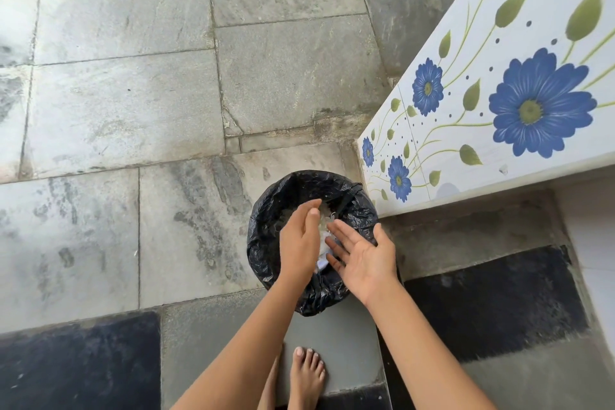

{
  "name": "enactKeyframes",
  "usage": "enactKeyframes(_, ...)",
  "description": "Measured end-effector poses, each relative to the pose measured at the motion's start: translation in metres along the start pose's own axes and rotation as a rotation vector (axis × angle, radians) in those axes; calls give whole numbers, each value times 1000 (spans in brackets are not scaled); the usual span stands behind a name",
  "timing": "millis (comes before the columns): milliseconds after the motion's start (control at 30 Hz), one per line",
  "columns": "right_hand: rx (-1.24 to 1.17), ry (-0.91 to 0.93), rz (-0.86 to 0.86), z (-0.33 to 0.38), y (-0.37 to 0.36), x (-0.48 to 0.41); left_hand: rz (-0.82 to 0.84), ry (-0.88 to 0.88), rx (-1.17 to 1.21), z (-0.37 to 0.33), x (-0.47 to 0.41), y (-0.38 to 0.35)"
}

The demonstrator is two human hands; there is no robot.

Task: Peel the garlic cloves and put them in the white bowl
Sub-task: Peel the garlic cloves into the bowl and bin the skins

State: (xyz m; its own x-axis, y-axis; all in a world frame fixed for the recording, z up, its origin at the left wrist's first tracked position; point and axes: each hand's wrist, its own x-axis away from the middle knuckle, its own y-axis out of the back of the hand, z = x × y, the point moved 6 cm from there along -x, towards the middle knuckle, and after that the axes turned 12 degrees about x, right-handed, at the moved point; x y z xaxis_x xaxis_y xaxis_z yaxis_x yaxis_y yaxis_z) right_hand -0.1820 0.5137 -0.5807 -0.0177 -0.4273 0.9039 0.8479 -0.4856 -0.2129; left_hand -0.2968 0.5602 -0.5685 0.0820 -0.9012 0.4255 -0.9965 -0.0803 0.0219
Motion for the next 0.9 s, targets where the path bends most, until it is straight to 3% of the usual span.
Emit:
enactKeyframes(67,-62,-27,31,-1,-6,2,287,-284,-275,7,19,-11)
enactKeyframes(100,-82,-45,48,-2,-9,3,420,-291,-386,23,26,-15)
enactKeyframes(133,-85,-58,50,-3,-10,4,435,-205,-442,40,27,-12)
enactKeyframes(200,-73,-69,38,-5,-8,7,203,45,-434,62,16,10)
enactKeyframes(267,-60,-65,36,-6,-7,6,136,-90,-397,42,17,10)
enactKeyframes(333,-72,-71,68,-5,-11,7,368,-317,-424,25,29,-13)
enactKeyframes(367,-92,-77,85,-5,-14,9,468,-336,-455,29,32,-21)
enactKeyframes(400,-98,-77,88,-5,-15,12,463,-227,-444,35,31,-20)
enactKeyframes(467,-80,-56,90,-3,-16,20,252,84,-339,50,15,-2)
enactKeyframes(533,-33,-21,76,3,-16,31,158,175,-237,33,11,9)
enactKeyframes(633,204,57,-51,16,-12,60,194,111,-189,-18,25,14)
enactKeyframes(733,518,221,-198,37,-16,118,144,53,-268,-85,57,26)
enactKeyframes(900,1095,535,-396,70,-29,255,202,-122,-497,-225,142,36)
